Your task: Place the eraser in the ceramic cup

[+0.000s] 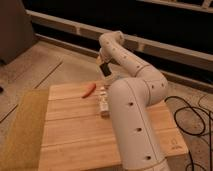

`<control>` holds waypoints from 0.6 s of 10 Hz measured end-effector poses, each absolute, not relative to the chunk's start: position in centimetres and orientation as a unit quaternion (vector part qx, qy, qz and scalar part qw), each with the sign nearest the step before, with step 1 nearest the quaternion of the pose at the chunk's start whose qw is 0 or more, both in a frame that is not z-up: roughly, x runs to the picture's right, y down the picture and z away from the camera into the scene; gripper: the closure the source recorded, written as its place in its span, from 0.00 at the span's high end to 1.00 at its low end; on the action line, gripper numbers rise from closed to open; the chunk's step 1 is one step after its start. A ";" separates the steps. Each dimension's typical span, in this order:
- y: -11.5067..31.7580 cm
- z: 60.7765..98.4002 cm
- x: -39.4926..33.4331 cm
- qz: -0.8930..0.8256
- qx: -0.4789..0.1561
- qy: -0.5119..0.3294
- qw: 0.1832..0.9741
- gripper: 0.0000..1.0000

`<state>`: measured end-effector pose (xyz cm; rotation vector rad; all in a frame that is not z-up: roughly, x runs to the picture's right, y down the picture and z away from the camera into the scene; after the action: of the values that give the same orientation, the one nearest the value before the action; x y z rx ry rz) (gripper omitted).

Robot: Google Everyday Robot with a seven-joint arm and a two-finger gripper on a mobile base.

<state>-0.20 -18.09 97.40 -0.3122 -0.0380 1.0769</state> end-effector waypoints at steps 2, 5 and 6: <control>-17.8 97.6 -0.2 0.510 -0.152 -0.015 0.847 0.00; -17.5 97.9 0.1 0.511 -0.155 -0.008 0.846 0.00; -17.4 98.0 0.2 0.511 -0.157 -0.005 0.845 0.00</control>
<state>0.23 -17.36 97.99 -0.3320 -0.0100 1.0794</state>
